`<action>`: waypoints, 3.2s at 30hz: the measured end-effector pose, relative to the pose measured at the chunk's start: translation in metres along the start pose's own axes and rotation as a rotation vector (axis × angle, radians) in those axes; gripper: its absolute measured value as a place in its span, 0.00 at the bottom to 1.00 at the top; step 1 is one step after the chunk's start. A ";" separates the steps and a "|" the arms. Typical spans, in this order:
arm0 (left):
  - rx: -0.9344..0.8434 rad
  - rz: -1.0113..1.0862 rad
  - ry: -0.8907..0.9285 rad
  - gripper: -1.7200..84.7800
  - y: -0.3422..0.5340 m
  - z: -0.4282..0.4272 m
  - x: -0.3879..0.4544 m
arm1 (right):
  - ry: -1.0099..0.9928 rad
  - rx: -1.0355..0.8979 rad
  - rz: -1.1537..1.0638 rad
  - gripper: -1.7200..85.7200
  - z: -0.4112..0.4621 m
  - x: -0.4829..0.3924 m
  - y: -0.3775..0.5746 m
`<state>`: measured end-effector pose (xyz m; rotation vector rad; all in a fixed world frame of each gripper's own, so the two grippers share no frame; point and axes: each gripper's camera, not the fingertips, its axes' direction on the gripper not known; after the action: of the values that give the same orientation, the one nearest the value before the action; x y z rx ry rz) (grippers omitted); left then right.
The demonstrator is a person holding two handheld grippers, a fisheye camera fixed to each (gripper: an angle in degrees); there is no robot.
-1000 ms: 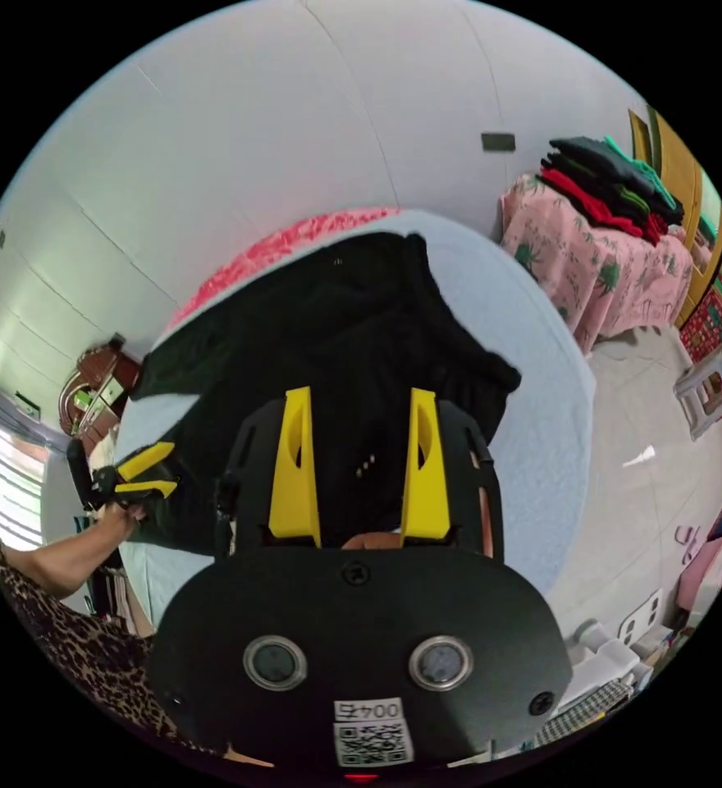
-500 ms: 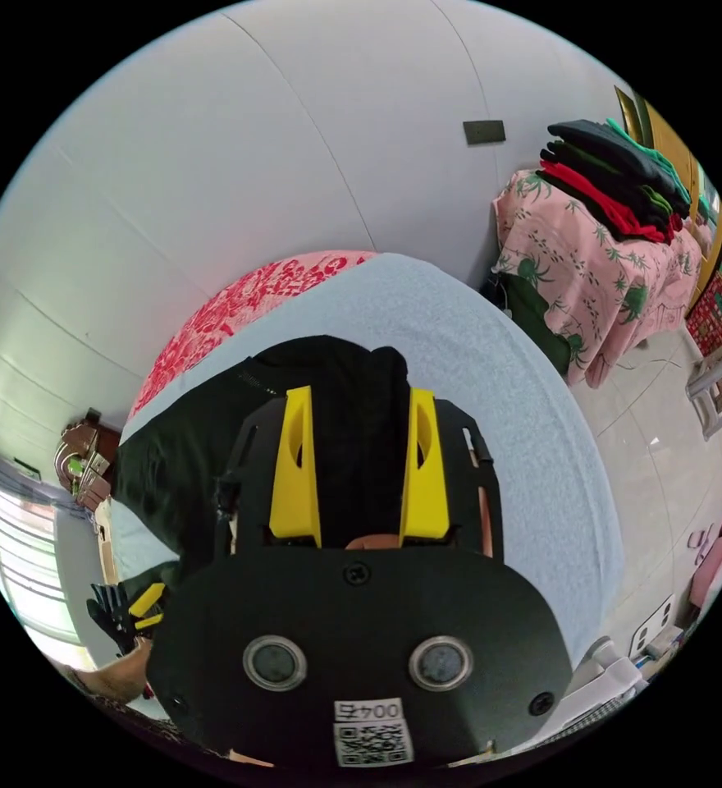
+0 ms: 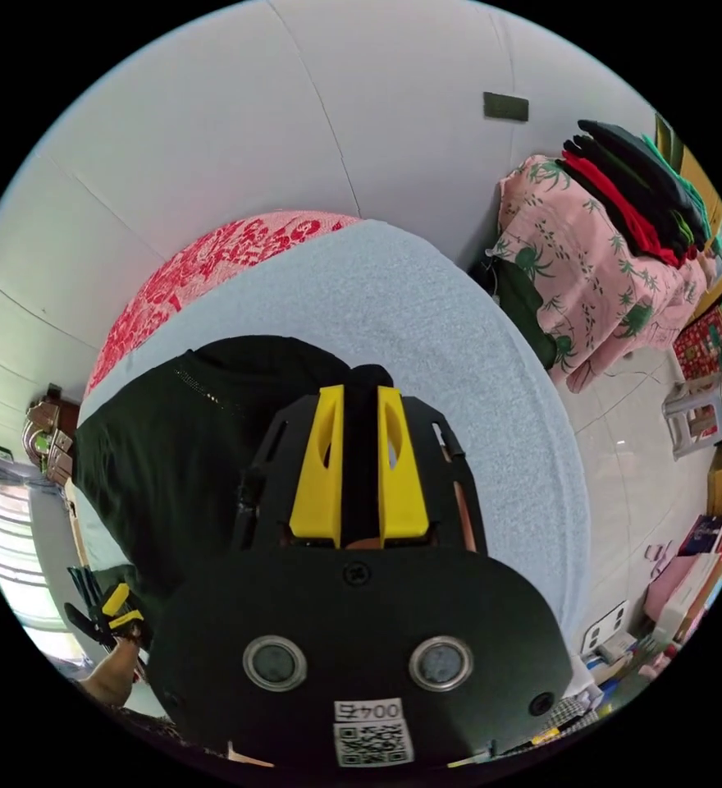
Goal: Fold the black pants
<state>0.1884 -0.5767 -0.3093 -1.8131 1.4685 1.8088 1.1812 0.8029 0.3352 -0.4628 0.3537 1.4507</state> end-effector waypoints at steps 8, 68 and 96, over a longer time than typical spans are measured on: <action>-0.007 0.001 -0.034 0.17 0.005 0.009 -0.001 | -0.166 0.176 -0.075 0.18 -0.053 -0.009 0.064; 0.017 -0.604 0.090 0.06 0.294 -0.099 -0.326 | 0.181 -0.574 -0.275 0.17 0.268 -0.300 0.467; -0.057 -0.465 0.145 0.17 0.350 -0.121 -0.297 | 0.115 -0.625 -0.225 0.14 0.304 -0.280 0.499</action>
<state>0.0849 -0.6898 0.1397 -2.1304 0.9303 1.5260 0.6442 0.7445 0.6931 -1.0574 -0.0740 1.2977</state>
